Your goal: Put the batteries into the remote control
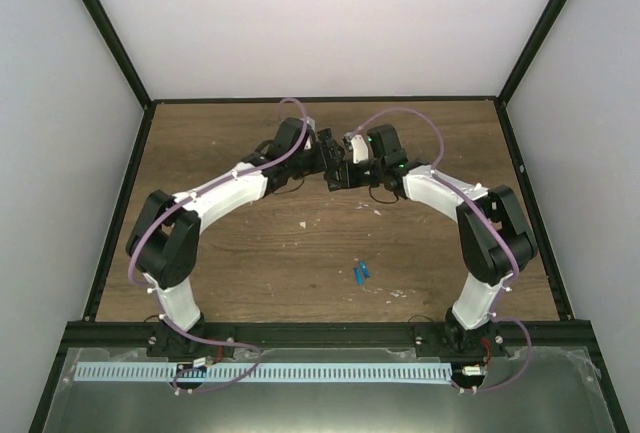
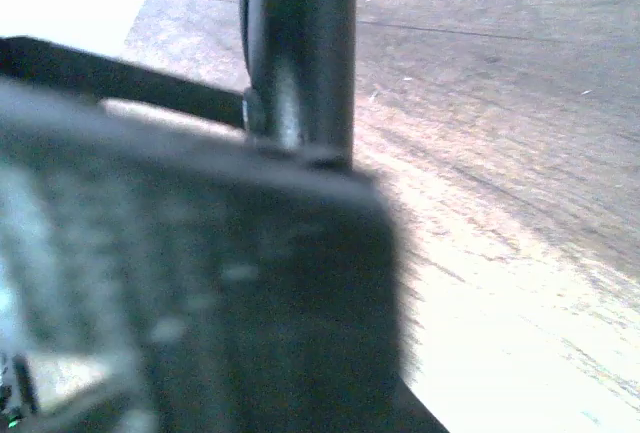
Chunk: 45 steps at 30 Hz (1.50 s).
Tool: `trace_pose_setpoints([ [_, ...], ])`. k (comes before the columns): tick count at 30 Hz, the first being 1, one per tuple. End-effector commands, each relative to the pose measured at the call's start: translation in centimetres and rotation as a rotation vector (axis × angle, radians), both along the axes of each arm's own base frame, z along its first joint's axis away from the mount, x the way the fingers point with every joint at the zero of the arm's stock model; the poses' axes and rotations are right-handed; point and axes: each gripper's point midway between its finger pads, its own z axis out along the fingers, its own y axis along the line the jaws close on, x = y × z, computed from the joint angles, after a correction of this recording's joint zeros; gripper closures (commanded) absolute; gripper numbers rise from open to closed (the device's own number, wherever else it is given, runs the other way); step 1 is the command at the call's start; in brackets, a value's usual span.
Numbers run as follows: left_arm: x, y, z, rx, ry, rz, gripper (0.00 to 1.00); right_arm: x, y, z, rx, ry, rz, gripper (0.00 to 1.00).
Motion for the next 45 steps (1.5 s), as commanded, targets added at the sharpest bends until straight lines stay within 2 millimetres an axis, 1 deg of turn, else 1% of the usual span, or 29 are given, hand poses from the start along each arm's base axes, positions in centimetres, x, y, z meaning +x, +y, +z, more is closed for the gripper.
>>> trace_pose_setpoints([
  [1, -0.4, 0.3, 2.6, -0.055, -0.049, 0.034, 0.00, 1.3, -0.3, 0.6, -0.055, -0.055, -0.032, 0.99],
  [5, -0.2, 2.0, 4.4, -0.051, -0.081, 0.098, 0.00, 1.4, -1.5, -0.3, -0.123, -0.081, -0.068, 0.99],
  [11, 0.7, 5.8, 7.6, -0.105, -0.102, 0.208, 0.00, 1.4, -4.1, -1.5, -0.279, -0.165, -0.094, 0.99],
  [14, 1.0, 6.9, 8.6, -0.149, -0.080, 0.231, 0.00, 1.6, -5.7, -1.3, -0.366, -0.247, -0.123, 0.99],
  [15, 1.2, 7.2, 8.7, -0.169, -0.063, 0.235, 0.00, 1.7, -6.1, -0.8, -0.391, -0.288, -0.136, 0.99],
  [16, 1.3, 7.3, 8.7, -0.186, -0.045, 0.231, 0.00, 1.6, -6.6, -0.5, -0.422, -0.331, -0.145, 0.99],
  [19, 1.3, 6.5, 9.1, -0.260, 0.025, 0.177, 0.00, 1.1, -7.0, 1.7, -0.511, -0.526, -0.147, 0.99],
  [23, 1.3, 5.5, 10.6, -0.340, 0.060, 0.122, 0.00, -0.2, -6.8, 3.9, -0.661, -0.800, -0.104, 0.99],
  [25, 1.1, 5.3, 11.4, -0.372, 0.063, 0.114, 0.00, -0.3, -7.5, 4.3, -0.738, -0.867, -0.121, 0.99],
  [28, 0.7, 5.1, 12.1, -0.417, 0.077, 0.099, 0.00, -0.1, -8.4, 4.4, -0.854, -0.932, -0.132, 0.99],
  [32, -0.3, 4.6, 11.6, -0.472, 0.124, 0.071, 0.00, 0.2, -9.5, 4.3, -1.022, -1.020, -0.169, 0.99],
  [33, -0.5, 4.5, 11.0, -0.477, 0.141, 0.068, 0.00, 0.2, -9.8, 4.1, -1.054, -1.033, -0.176, 0.99],
  [37, -1.4, 4.7, 9.4, -0.473, 0.176, 0.071, 0.00, 0.3, -10.4, 4.6, -1.136, -1.100, -0.227, 0.99],
  [39, -1.6, 4.8, 8.8, -0.478, 0.179, 0.076, 0.00, 0.4, -10.0, 4.9, -1.148, -1.139, -0.239, 0.99],
  [42, -1.8, 4.4, 8.6, -0.498, 0.170, 0.069, 0.01, 0.3, -9.2, 5.0, -1.180, -1.192, -0.239, 0.99],
  [45, -2.0, 3.8, 8.2, -0.502, 0.182, 0.056, 0.07, 0.2, -8.2, 5.1, -1.182, -1.231, -0.241, 0.99],
])
